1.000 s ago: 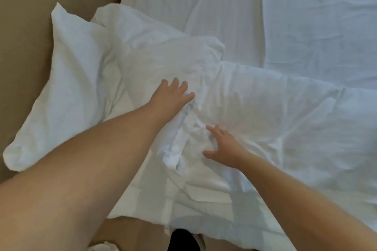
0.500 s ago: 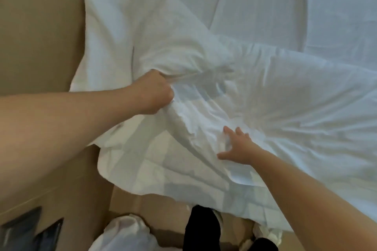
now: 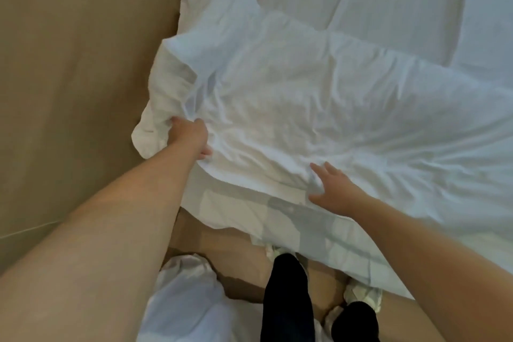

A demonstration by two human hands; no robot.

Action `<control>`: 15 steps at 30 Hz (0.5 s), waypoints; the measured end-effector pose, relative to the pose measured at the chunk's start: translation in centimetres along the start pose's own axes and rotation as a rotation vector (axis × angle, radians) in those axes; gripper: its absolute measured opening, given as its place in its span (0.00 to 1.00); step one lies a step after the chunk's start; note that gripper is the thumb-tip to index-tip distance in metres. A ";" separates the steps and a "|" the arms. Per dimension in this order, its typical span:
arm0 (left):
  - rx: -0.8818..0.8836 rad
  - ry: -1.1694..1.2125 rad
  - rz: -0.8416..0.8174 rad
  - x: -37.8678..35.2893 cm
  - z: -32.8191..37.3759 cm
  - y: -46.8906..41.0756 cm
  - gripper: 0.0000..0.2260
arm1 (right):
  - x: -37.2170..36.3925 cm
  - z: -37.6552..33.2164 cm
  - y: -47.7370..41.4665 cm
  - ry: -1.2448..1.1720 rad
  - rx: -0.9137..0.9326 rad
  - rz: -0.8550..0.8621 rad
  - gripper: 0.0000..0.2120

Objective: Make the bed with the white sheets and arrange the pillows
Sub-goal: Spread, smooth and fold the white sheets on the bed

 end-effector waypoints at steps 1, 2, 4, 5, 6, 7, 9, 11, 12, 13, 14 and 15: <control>0.083 0.071 0.045 0.1 -0.5 0.2 0.29 | -0.7 0.1 0.0 -0.006 -0.001 -0.016 0.39; 0.109 0.067 0.077 0.1 -1.0 0.2 0.30 | -1.4 0.3 0.2 -0.010 -0.004 -0.028 0.38; 0.028 -0.153 0.077 -0.9 -1.2 1.0 0.31 | -2.2 0.9 0.9 -0.009 -0.022 -0.024 0.37; -0.056 -0.353 0.042 -1.5 -1.3 1.9 0.32 | -2.5 1.3 1.4 0.003 -0.038 -0.011 0.36; -0.182 -0.571 -0.034 -2.5 -1.4 3.2 0.31 | -2.7 1.8 2.0 0.021 -0.062 0.006 0.36; -0.314 -0.770 -0.143 -3.8 -1.9 4.6 0.29 | -2.8 2.7 2.7 0.039 -0.092 0.021 0.37; -0.524 -1.022 -0.357 -6.6 -3.4 8.0 0.26 | -3.1 5.0 4.1 0.074 -0.146 0.043 0.38; -0.614 -1.139 -0.496 -9.6 -5.5 11.0 0.26 | -3.7 8.0 5.6 0.109 -0.188 0.051 0.40; -0.644 -1.185 -0.543 -11.2 -6.7 12.5 0.26 | -4.2 9.8 6.4 0.123 -0.212 0.051 0.41; -0.677 -1.232 -0.581 -13.0 -7.9 14.1 0.28 | -4.8 11.8 7.1 0.134 -0.238 0.050 0.41; -0.721 -1.276 -0.607 -15.0 -9.0 15.7 0.29 | -5.4 13.9 8.0 0.142 -0.269 0.049 0.43; -0.768 -1.318 -0.629 -17.0 -10.1 17.4 0.30 | -6.1 16.1 8.9 0.153 -0.300 0.055 0.44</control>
Point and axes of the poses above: each hand's wrist, its own y-axis away from the middle knuckle, its own x-axis out of the back of the hand, z = x × y, the point moved 4 cm from there along -y, towards the middle knuckle, and after that the axes turned 15 degrees about y, right-handed, at the moved point
